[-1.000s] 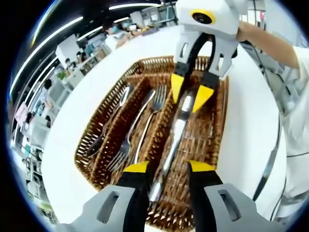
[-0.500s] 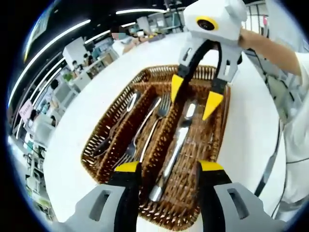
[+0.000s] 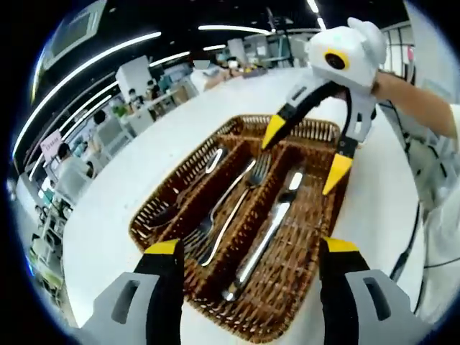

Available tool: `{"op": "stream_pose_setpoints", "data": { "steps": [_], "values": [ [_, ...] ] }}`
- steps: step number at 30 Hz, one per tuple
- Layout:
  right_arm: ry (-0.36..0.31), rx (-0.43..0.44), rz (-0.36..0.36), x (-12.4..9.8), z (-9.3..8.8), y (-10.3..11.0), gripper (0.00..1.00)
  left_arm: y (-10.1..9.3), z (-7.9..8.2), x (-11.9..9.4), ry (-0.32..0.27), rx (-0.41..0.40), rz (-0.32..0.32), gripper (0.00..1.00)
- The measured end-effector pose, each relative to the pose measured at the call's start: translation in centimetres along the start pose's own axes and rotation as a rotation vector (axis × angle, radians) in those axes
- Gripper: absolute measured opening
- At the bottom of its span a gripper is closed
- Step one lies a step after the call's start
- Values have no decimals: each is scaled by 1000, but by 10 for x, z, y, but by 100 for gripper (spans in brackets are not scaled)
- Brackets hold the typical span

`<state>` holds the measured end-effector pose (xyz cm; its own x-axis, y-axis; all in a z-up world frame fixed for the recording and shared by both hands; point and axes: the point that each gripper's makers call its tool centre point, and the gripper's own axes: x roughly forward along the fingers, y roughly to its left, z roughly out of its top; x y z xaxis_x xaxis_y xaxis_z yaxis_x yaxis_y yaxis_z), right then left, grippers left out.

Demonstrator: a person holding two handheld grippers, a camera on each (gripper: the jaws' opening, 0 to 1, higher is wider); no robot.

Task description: Arrange the knives, forks, and spoons in their matching storage slots by inserting each utensil handle-first until every utensil is classified and aligned in the correct compartment

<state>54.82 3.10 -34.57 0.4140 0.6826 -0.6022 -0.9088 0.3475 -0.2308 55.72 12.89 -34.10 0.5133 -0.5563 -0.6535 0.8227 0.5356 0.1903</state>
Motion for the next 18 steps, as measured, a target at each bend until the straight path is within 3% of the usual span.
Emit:
{"op": "stream_pose_setpoints", "data": {
  "steps": [5, 11, 18],
  "values": [
    [-44, 2, -21, -3, 7, -3, 76, 8, 0, 0, -14, -29, 30, 99],
    [-98, 5, -39, -9, 10, 0, 91, 9, 1, -8, -48, -58, 50, 100],
    [-126, 38, -48, -15, 1, 3, 96, 5, -5, -14, -67, -81, 75, 100]
  ]
}}
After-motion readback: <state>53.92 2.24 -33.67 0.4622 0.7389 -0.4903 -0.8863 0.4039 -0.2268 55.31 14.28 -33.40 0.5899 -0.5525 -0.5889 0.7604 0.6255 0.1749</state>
